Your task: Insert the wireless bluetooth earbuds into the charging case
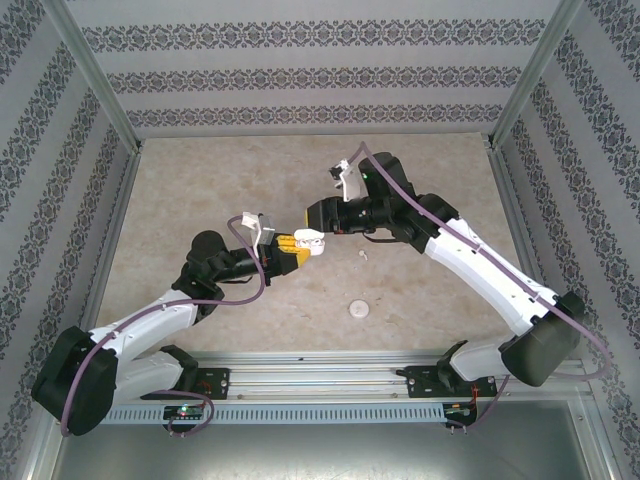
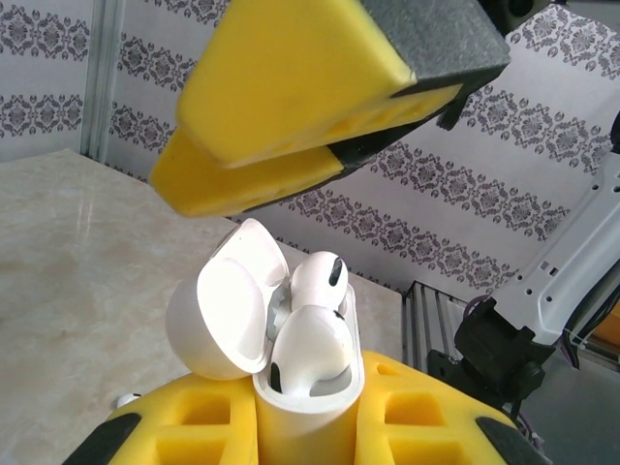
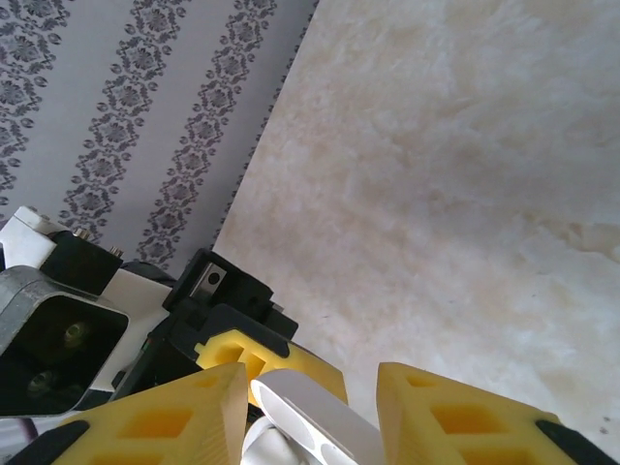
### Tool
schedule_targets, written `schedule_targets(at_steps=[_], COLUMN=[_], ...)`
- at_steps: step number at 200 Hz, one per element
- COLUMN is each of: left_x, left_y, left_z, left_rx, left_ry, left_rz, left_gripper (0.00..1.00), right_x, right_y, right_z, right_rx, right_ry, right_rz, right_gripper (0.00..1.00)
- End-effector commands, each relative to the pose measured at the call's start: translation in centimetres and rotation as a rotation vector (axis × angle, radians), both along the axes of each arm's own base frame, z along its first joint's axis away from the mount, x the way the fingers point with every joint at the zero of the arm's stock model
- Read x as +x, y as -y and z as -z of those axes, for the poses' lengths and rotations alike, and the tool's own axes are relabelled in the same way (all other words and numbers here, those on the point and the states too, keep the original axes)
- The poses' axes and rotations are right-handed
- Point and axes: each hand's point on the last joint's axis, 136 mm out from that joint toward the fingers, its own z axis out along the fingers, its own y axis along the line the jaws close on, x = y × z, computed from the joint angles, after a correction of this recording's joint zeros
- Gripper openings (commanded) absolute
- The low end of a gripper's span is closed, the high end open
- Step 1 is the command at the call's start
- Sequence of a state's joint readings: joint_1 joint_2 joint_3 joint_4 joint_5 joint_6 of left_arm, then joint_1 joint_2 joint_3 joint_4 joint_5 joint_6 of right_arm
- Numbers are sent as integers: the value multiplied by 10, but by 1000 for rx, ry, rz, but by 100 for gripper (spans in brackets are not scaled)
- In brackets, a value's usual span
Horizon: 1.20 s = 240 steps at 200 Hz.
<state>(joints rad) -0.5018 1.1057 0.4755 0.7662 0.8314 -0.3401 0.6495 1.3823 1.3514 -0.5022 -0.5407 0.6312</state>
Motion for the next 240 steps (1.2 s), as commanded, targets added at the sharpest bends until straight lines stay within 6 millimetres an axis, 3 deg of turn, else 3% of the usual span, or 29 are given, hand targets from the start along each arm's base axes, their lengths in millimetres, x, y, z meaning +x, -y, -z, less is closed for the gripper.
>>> schedule_targets(at_steps=[1, 126, 171, 240], left_x=[-2, 1, 3, 14], left_y=[-1, -2, -4, -9], left_z=[-19, -15, -10, 14], left_rx=[-14, -9, -5, -4], left_ry=[68, 55, 38, -57], left_rz=[15, -4, -26, -89], left_gripper=[0, 0, 0, 0], right_x=[-3, -12, -19, -48], right_y=[-7, -4, -9, -5], right_z=[5, 21, 12, 6], right_rx=[37, -11, 17, 5], right_ry=[-46, -99, -103, -92], right_rz=[-36, -69, -104, -147], right_gripper=[39, 43, 42, 42])
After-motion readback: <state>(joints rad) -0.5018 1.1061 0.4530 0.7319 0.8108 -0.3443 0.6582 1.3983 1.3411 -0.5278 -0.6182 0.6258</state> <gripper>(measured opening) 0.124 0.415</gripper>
